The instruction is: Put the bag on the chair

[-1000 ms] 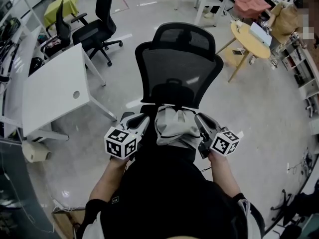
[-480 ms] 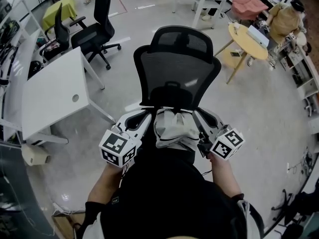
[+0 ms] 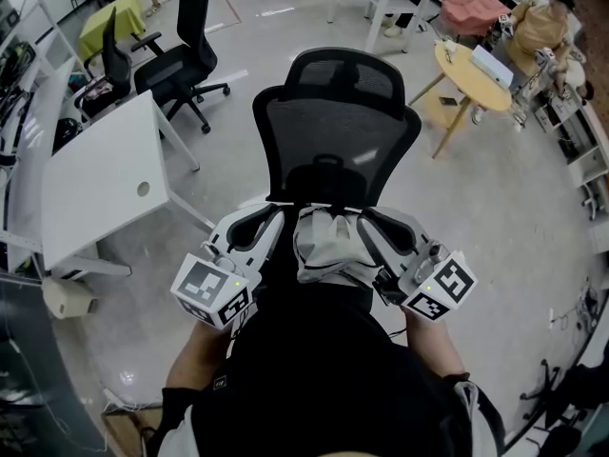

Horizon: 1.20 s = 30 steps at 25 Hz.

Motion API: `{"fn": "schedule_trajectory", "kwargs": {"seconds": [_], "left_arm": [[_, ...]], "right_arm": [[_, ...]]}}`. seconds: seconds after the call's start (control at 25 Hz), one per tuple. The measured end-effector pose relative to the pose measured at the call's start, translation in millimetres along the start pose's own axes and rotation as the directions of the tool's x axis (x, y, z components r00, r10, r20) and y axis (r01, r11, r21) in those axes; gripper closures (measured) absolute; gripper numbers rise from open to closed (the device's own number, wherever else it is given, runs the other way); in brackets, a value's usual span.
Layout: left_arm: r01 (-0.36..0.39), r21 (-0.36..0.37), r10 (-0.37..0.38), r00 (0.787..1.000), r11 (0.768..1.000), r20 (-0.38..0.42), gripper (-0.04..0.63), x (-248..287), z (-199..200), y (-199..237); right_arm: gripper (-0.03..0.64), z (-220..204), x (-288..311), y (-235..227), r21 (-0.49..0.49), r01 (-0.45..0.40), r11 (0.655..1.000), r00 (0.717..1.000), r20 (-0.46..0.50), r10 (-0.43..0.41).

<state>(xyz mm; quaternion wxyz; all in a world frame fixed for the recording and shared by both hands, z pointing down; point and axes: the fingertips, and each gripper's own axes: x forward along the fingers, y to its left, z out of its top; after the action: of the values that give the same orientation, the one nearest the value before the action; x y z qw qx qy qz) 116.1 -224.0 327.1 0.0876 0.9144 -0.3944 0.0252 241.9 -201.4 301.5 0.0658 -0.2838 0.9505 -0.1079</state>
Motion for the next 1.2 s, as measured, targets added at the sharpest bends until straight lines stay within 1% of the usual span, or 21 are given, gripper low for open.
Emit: {"fn": "schedule_trajectory", "kwargs": {"seconds": [0.12, 0.2, 0.32, 0.4, 0.52, 0.64, 0.68, 0.8, 0.84, 0.92, 1.0, 1.12, 1.2], "left_arm": [[-0.001, 0.011, 0.001, 0.999, 1.000, 0.033, 0.548, -5, 14, 0], [-0.021, 0.028, 0.020, 0.998, 0.999, 0.055, 0.548, -7, 24, 4], [-0.069, 0.026, 0.066, 0.994, 0.997, 0.089, 0.549, -10, 35, 16], [-0.101, 0.027, 0.098, 0.991, 0.995, 0.094, 0.554, -10, 39, 24], [-0.133, 0.031, 0.130, 0.988, 0.991, 0.078, 0.558, -6, 39, 32], [-0.149, 0.039, 0.147, 0.988, 0.988, 0.055, 0.561, 3, 29, 34], [-0.148, 0.032, 0.147, 0.988, 0.988, 0.045, 0.565, 7, 22, 33], [-0.125, -0.037, 0.126, 0.992, 0.991, 0.004, 0.566, 17, 0, 26], [-0.122, -0.047, 0.122, 0.992, 0.991, -0.005, 0.566, 18, -4, 24], [-0.128, -0.017, 0.128, 0.992, 0.992, -0.017, 0.566, 16, -8, 20], [-0.139, 0.043, 0.140, 0.990, 0.989, -0.025, 0.566, 14, -10, 18], [-0.157, 0.138, 0.162, 0.986, 0.978, -0.025, 0.566, 12, -10, 16], [-0.156, 0.165, 0.162, 0.986, 0.974, -0.026, 0.566, 13, -10, 13]], "right_arm": [[0.555, 5, 2, 10, -0.032, -0.024, 0.999, 1.000, 0.007, 0.024], [0.556, 3, 3, 11, -0.054, -0.022, 0.998, 1.000, -0.009, 0.021], [0.575, -2, 2, 6, -0.050, -0.002, 0.999, 1.000, -0.029, 0.001], [0.583, -3, 3, -1, -0.042, 0.029, 0.999, 0.999, -0.026, -0.030], [0.587, 2, 7, -10, -0.058, 0.075, 0.995, 0.997, -0.005, -0.075], [0.588, -2, 19, -14, -0.111, 0.089, 0.990, 0.996, -0.013, -0.091], [0.588, -8, 23, -15, -0.124, 0.088, 0.988, 0.995, -0.026, -0.092], [0.588, -22, 30, -16, -0.128, 0.088, 0.988, 0.994, -0.056, -0.095], [0.589, -26, 30, -15, -0.124, 0.089, 0.988, 0.994, -0.059, -0.097], [0.589, -31, 29, -13, -0.114, 0.091, 0.989, 0.993, -0.062, -0.099], [0.589, -38, 27, -12, -0.107, 0.091, 0.990, 0.992, -0.073, -0.100], [0.589, -44, 23, -14, -0.106, 0.095, 0.990, 0.991, -0.088, -0.104], [0.589, -46, 20, -16, -0.107, 0.103, 0.989, 0.989, -0.093, -0.113]]}}
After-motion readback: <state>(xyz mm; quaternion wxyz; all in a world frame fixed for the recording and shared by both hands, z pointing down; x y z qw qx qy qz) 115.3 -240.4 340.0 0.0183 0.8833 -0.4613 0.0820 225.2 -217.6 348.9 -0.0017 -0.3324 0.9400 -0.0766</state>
